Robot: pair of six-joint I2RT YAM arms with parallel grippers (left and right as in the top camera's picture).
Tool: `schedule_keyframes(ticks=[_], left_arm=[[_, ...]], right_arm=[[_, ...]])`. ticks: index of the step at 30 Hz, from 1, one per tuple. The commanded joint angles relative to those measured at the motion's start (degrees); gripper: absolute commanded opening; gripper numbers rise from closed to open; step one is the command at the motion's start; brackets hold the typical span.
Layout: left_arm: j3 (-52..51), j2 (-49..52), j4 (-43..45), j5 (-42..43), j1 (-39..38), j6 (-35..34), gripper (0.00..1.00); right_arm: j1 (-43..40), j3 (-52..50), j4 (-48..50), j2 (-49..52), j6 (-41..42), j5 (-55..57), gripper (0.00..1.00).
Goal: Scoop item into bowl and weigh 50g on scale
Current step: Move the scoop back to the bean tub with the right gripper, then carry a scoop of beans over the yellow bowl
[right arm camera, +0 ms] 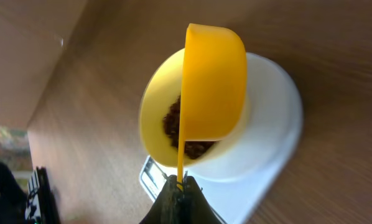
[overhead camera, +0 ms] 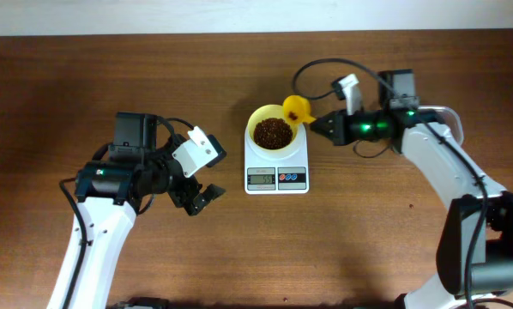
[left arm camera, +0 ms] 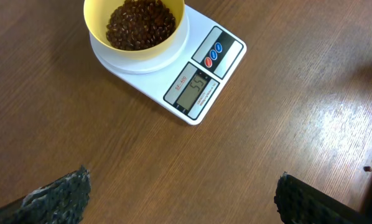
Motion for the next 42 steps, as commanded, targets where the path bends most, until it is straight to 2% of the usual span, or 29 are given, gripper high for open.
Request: schedule_keyframes(ticks=[1, 4, 6, 8, 10, 11, 15, 17, 21, 24, 26, 28, 29, 31, 32, 37, 39, 42], left_arm=[[-0.17, -0.02, -0.09, 0.17, 0.35, 0.79, 0.99], [-0.17, -0.02, -0.07, 0.17, 0.35, 0.79, 0.99], [-0.17, -0.02, -0.07, 0.17, 0.35, 0.76, 0.99], [-0.17, -0.02, -0.09, 0.17, 0.35, 0.79, 0.99], [-0.17, -0.02, -0.09, 0.17, 0.35, 0.79, 0.99], [-0.17, -0.02, -0.09, 0.17, 0.35, 0.79, 0.99], [-0.17, -0.02, -0.09, 0.17, 0.35, 0.76, 0.99], [-0.17, -0.02, -0.09, 0.17, 0.35, 0.76, 0.99], [-0.17, -0.02, -0.07, 0.17, 0.35, 0.79, 0.99], [-0.20, -0.02, -0.09, 0.17, 0.35, 0.76, 0.99], [-0.17, -0.02, -0.07, 0.17, 0.35, 0.76, 0.99], [-0.17, -0.02, -0.09, 0.17, 0.35, 0.76, 0.99], [-0.17, -0.02, -0.09, 0.17, 0.35, 0.79, 0.99], [-0.17, -0.02, -0.09, 0.17, 0.35, 0.79, 0.99], [-0.17, -0.02, -0.09, 0.17, 0.35, 0.79, 0.99], [-0.17, -0.02, -0.09, 0.17, 0.35, 0.79, 0.99], [-0.17, -0.02, -0.09, 0.17, 0.35, 0.79, 0.99], [-0.17, -0.02, -0.09, 0.17, 0.35, 0.76, 0.99]], right_arm=[[-6.82, 0.46, -0.81, -3.45, -0.15, -2.14, 0.04], [-15.32, 0.46, -4.63, -6.73, -0.90, -1.49, 0.04], [-20.87, 0.46, -8.81, -8.39, -5.51, -0.61, 0.04], [-25.70, 0.46, -13.66, -9.75, -8.33, 8.72, 0.04], [-27.21, 0.46, -15.50, -10.12, -10.16, 16.28, 0.04], [-27.41, 0.46, -15.80, -10.12, -10.16, 23.91, 0.04], [-24.24, 0.46, -16.11, -10.12, -10.14, 45.00, 0.04], [-18.32, 0.46, -16.17, -10.12, -11.41, 62.12, 0.04], [-9.38, 0.46, -16.28, -10.12, -12.31, 79.78, 0.04], [-6.62, 0.48, -16.57, -10.62, -14.08, 79.49, 0.04], [-6.62, 0.63, -16.55, -12.20, -10.75, 76.26, 0.04], [-6.62, 2.19, -16.61, -14.91, -10.69, 54.82, 0.04], [-6.62, 3.37, -15.74, -16.37, -10.71, 38.75, 0.04], [-6.32, 3.72, -11.19, -17.31, -10.71, 15.10, 0.04], [-4.85, 3.65, -8.70, -16.57, -10.73, 6.88, 0.04], [7.91, 3.61, -6.47, -10.45, -19.32, 7.15, 0.04], [12.70, 3.61, -5.27, -8.72, -19.98, 15.26, 0.04], [19.28, 3.61, -5.07, -5.07, -26.53, 30.05, 0.04]])
